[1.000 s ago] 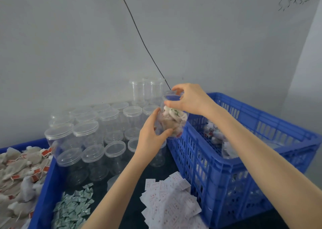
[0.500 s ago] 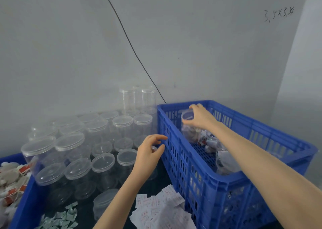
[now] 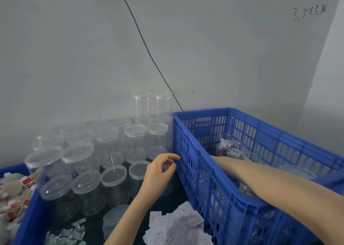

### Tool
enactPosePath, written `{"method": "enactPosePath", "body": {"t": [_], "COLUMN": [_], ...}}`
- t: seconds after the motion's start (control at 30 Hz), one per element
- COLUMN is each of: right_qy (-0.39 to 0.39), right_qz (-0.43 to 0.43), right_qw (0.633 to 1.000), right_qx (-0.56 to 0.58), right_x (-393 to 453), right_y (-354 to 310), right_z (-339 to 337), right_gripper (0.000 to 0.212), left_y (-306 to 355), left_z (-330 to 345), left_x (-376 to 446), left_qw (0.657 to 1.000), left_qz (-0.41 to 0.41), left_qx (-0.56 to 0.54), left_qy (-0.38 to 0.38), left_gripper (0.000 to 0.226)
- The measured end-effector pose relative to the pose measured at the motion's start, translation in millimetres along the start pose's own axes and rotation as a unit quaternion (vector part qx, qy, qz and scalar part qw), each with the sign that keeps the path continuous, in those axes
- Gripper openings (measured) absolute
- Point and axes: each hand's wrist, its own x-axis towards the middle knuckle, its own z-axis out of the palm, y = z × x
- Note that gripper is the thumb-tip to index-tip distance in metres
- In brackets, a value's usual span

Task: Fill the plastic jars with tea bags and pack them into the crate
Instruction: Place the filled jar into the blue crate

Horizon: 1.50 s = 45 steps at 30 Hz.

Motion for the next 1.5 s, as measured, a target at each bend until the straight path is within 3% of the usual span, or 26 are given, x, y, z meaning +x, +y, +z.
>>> {"method": "enactPosePath", "body": {"t": [0.17,0.3,0.4,0.5,0.53,0.57,0.6,0.63,0.67,0.8,0.93,1.03,1.1,1.2,1.3,1.4,1.5], "right_qy": [-0.072,-0.100,-0.070,-0.131,-0.107,-0.116,-0.075,-0.029,0.019,0.092,0.166,0.179,0.153,0.113,0.092,0.082,0.067], "right_qz": [0.098,0.113,0.096,0.093,0.091,0.083,0.080,0.055,0.031,-0.003,-0.069,-0.126,-0.174,-0.233,-0.272,-0.300,-0.311], "right_qw": [0.990,0.987,0.990,0.984,0.987,0.986,0.990,0.990,0.987,0.963,0.948,0.940,0.942,0.940,0.927,0.914,0.913], "right_qx": [-0.071,-0.059,-0.080,-0.074,-0.076,-0.083,-0.084,-0.127,-0.156,-0.254,-0.261,-0.261,-0.242,-0.221,-0.241,-0.261,-0.254], "right_x": [26.7,39.6,38.3,37.7,45.8,40.9,39.7,35.0,33.7,18.1,-6.2,-21.7,-29.2,-36.0,-37.0,-33.1,-28.7], "right_y": [23.9,30.3,31.4,30.2,31.3,28.7,23.3,20.3,17.9,4.9,-26.5,-60.8,-85.1,-119.1,-144.2,-155.2,-158.2], "right_z": [2.0,4.7,6.1,0.8,-1.0,-0.8,-2.6,-7.2,-12.7,-47.3,-55.5,-38.1,-20.7,6.7,33.7,60.6,83.0], "right_gripper": [0.054,0.053,0.045,0.055,0.049,0.026,0.052,0.033,0.034,0.060,0.057,0.053,0.051,0.049,0.048,0.048,0.049], "left_y": [-5.4,-8.5,-11.7,-17.0,-19.3,-22.1,-25.3,-28.4,-31.6,-47.3,-62.1,-62.9,-55.5,-48.9,-49.4,-62.3,-68.6], "left_z": [-8.5,-10.4,-13.0,-20.2,-24.3,-28.8,-34.1,-40.0,-46.2,-76.2,-107.1,-123.1,-132.2,-150.2,-171.6,-180.7,-182.5], "left_x": [-0.6,-1.4,-2.7,-3.6,-4.0,-4.4,-5.7,-7.2,-9.1,-15.8,-22.2,-28.1,-31.3,-26.3,-12.6,-5.2,-6.6], "left_qw": [1.000,0.999,0.998,0.997,0.997,0.996,0.995,0.993,0.992,0.982,0.960,0.947,0.924,0.836,0.794,0.764,0.763], "left_qz": [-0.020,-0.020,-0.024,-0.032,-0.038,-0.044,-0.047,-0.050,-0.054,-0.074,-0.123,-0.135,-0.082,0.037,-0.038,-0.070,-0.045], "left_qx": [0.005,0.027,0.043,0.063,0.072,0.082,0.092,0.102,0.110,0.163,0.224,0.244,0.292,0.441,0.559,0.623,0.627], "left_qy": [0.002,-0.014,-0.025,-0.013,-0.006,0.001,0.007,0.012,0.017,0.054,0.111,0.159,0.234,0.325,0.236,0.152,0.148], "left_gripper": [0.027,0.029,0.030,0.028,0.026,0.024,0.024,0.024,0.025,0.025,0.022,0.024,0.022,0.038,0.061,0.055,0.048]}}
